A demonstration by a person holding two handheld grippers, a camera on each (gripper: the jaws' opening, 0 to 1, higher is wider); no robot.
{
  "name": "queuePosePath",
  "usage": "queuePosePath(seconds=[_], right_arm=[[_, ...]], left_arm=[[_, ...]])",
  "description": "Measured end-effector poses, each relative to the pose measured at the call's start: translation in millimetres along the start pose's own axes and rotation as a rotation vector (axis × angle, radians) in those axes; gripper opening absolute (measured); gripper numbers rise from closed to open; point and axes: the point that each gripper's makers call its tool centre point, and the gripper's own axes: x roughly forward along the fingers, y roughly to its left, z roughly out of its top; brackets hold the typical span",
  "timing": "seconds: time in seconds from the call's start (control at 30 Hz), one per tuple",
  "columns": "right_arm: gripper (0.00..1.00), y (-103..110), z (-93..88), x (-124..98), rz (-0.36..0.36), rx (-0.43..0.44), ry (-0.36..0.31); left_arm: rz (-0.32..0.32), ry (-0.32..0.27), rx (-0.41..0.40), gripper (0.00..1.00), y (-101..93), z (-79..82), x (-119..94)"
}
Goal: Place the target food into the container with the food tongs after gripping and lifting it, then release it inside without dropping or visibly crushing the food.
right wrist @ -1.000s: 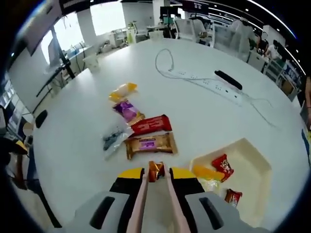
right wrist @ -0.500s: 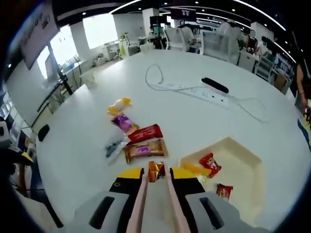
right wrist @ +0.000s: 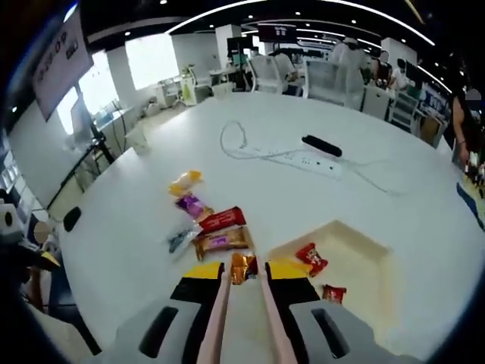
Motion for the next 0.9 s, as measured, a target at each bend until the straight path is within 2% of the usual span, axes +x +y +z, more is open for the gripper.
queuePosePath(seconds=[0.4, 0.63, 0.9], right_arm=[[0.20, -12.7, 17.6, -19.8, -0.029, 0.011, -0.055], [0.20, -17.1, 19.0, -26.1, -0.040, 0.028, -0.072], [0.20, -31.8, 24.6, -45.9, -0.092, 0.053, -0.117]], left_arm=[[-0.024, 0.012, 0.022, 0.85, -4.8, 4.5, 2.4], [-0.039, 0.025, 0.038, 0.85, -8.2, 4.9, 3.1], [-0.060, 0.045, 0.063, 0.83, -15.9, 1.1, 6.5]])
